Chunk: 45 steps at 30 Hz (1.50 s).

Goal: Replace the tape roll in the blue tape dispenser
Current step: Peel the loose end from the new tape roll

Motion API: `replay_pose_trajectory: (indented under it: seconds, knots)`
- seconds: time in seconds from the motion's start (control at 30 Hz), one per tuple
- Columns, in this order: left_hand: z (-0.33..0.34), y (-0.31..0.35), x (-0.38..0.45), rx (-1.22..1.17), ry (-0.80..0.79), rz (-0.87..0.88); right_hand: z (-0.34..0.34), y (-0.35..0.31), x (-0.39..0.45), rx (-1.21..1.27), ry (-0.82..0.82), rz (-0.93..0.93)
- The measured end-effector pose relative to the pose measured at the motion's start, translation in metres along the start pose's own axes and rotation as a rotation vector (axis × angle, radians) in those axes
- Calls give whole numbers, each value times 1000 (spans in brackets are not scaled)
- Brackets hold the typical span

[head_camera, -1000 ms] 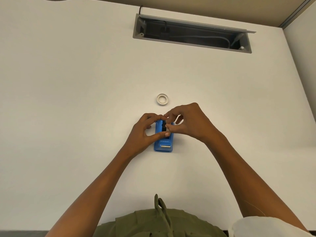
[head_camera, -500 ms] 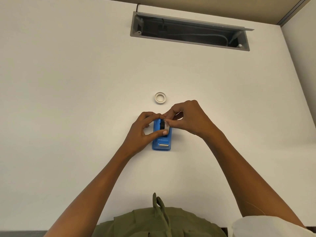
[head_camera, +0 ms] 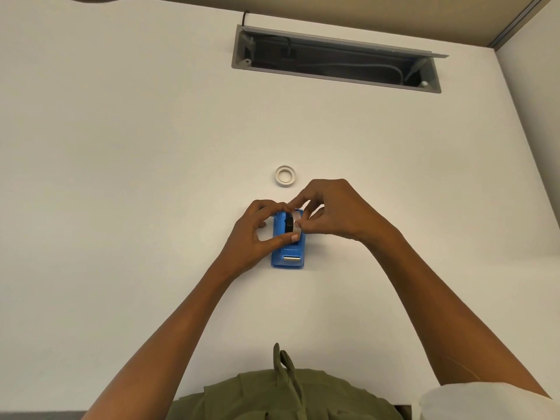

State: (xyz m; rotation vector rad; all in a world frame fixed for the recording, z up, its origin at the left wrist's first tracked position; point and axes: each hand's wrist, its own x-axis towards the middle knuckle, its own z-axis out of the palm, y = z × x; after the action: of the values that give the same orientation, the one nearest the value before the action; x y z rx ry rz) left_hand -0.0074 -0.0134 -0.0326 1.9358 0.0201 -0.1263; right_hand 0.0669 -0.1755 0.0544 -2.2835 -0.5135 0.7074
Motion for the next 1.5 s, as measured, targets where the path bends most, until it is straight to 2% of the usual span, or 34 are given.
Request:
replay_pose_trajectory:
  seconds: [0.23, 0.6, 1.13, 1.37, 1.5]
  knots:
    - [-2, -1, 1, 5, -4, 16, 1, -8, 8, -131, -61, 30]
    - [-1, -3, 1, -1, -15, -1, -2, -7, 14, -55, -97, 74]
    - [0, -5, 0, -13, -13, 7, 4, -7, 6, -121, 13, -77]
    - [0, -6, 1, -1, -17, -6, -1, 12, -2, 190, 50, 43]
    - [-2, -6, 1, 6, -19, 4, 1, 8, -1, 104, 22, 17]
